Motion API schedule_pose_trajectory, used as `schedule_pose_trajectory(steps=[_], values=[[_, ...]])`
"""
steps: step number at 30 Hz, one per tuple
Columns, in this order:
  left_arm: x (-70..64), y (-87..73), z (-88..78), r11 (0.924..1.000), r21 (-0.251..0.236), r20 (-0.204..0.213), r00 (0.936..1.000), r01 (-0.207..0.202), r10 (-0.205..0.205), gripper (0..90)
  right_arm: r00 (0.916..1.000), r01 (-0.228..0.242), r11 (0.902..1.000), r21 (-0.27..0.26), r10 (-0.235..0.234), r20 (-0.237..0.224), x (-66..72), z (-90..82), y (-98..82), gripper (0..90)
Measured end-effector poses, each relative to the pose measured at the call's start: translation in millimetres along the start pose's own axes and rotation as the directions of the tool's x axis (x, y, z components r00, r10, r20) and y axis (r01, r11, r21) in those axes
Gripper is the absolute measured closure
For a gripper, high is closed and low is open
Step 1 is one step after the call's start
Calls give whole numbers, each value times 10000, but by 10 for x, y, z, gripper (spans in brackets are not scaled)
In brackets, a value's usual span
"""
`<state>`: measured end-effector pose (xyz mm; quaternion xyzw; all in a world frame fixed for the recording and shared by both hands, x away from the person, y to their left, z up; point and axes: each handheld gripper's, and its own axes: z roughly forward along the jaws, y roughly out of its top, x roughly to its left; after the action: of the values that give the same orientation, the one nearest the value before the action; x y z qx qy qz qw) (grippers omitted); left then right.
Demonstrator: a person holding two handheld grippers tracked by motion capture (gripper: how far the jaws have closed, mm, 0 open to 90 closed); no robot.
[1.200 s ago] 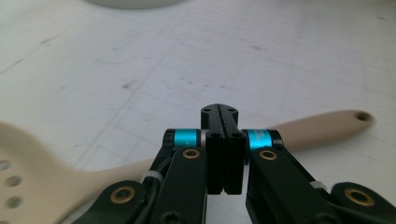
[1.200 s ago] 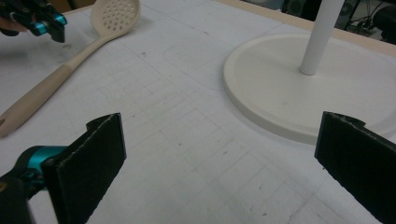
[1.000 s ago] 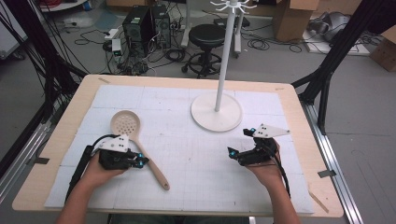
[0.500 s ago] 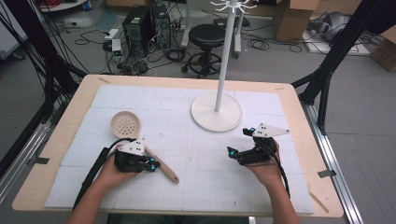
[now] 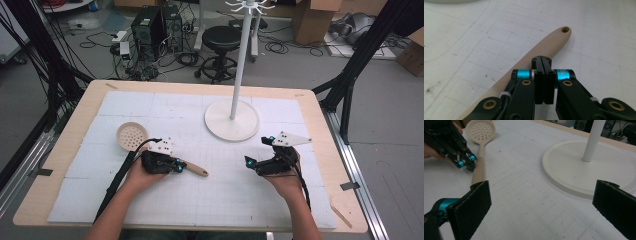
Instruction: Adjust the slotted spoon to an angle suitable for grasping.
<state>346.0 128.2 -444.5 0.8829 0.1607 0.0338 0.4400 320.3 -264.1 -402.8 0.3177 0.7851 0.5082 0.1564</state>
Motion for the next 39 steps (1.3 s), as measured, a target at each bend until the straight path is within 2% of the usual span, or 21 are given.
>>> schedule_pose_trajectory(steps=[7, 13, 18, 23, 24, 28, 30, 33, 35, 36, 37, 38, 39], values=[[91, 106, 95, 9997, 138, -372, 9992, 182, -177, 896, 10000, 72, 10000, 63, -72, -6, 10, 8, -1, 7], [147, 133, 129, 9995, 106, -405, 9987, 305, -300, 896, 10000, 50, 10000, 4, -50, 65, -12, -5, -5, 7], [154, 140, 123, 9998, 136, -401, 9991, 171, -165, 896, 10000, 14, 10000, 49, -15, 39, -9, -1, -8, 7], [91, 193, -100, 9977, -672, -362, 9993, -105, 80, 866, 10000, 23, 10000, 48, -23, 64, -17, -10, -16, 7], [91, 193, -100, 9977, -672, -362, 9993, -105, 80, 861, 10000, 2, 10000, 44, -3, 50, -17, -13, -17, 7], [42, 183, -286, 9912, -1311, -218, 9997, -164, 136, 823, 10000, -50, 10000, 49, 50, 60, -14, -19, -18, 7], [2, 145, -417, 9848, -1726, -257, 9995, -220, 178, 799, 10000, 30, 10000, 73, -31, 65, -14, -12, -20, 7], [-5, 125, -501, 9827, -1844, -312, 9995, -141, 85, 765, 9999, 85, 9999, 75, -86, 79, -9, -4, -23, 7], [-4, 73, -645, 9726, -2323, -371, 9993, -46, -41, 708, 10000, 90, 9998, 164, -91, 38, -3, 5, -31, 7], [-4, 73, -645, 9726, -2323, -371, 9993, -46, -41, 682, 10000, 90, 9998, 164, -91, 38, -3, 5, -31, 7], [5, 52, -694, 9679, -2514, -421, 9990, 48, -159, 682, 10000, 58, 9998, 167, -58, 47, -1, 8, -34, 7], [26, 10, -790, 9573, -2880, -462, 9982, 235, -384, 646, 9999, 103, 9998, 177, -104, 48, -6, 10, -36, 7], [26, 10, -790, 9573, -2880, -462, 9982, 235, -384, 627, 9999, 103, 9998, 177, -104, 48, -6, 10, -36, 7]])
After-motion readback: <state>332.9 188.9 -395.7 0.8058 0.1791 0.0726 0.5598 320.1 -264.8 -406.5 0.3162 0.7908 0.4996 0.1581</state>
